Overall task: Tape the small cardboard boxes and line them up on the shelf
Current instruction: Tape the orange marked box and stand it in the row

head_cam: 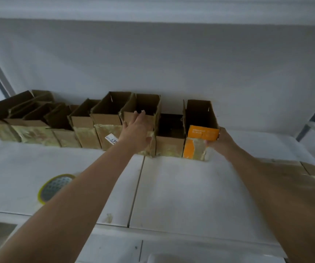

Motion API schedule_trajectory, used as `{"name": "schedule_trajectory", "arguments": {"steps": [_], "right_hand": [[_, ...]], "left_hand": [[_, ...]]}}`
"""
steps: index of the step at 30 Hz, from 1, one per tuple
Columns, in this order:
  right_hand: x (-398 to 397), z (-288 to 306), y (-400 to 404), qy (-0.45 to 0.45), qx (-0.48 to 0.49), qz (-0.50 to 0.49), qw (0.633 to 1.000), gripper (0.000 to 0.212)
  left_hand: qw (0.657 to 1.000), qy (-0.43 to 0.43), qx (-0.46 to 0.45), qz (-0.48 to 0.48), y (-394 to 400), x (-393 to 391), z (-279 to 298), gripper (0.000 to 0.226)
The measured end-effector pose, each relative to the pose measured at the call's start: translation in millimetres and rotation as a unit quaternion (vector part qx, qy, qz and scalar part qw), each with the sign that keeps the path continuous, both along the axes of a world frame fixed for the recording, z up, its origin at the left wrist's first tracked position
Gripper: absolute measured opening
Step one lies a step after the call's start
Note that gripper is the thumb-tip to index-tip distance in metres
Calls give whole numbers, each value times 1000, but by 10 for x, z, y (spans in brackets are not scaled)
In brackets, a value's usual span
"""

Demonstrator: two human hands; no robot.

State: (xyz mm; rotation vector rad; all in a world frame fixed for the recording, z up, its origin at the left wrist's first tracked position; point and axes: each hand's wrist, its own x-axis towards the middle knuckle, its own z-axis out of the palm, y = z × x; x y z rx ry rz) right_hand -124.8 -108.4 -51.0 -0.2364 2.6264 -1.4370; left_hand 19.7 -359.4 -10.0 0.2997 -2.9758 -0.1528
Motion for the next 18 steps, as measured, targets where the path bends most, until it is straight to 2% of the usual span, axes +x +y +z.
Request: {"name": "schedule_trajectory", "arguments": {"steps": [5,9,12,18], "right_hand": [[242,35,83,72,92,-26,993,81],[636,-11,260,138,188,13,972,74],[928,-107,459,146,253,23,956,74],[1542,-353,835,109,305,8,946,68]], "left_hand": [[1000,25,5,-4,247,22,-19,52],[998,14,15,-61,643,55,-196,44],[993,3,44,-107,940,68,-324,42],[974,-70,71,-204,1510,364,-671,49]]}}
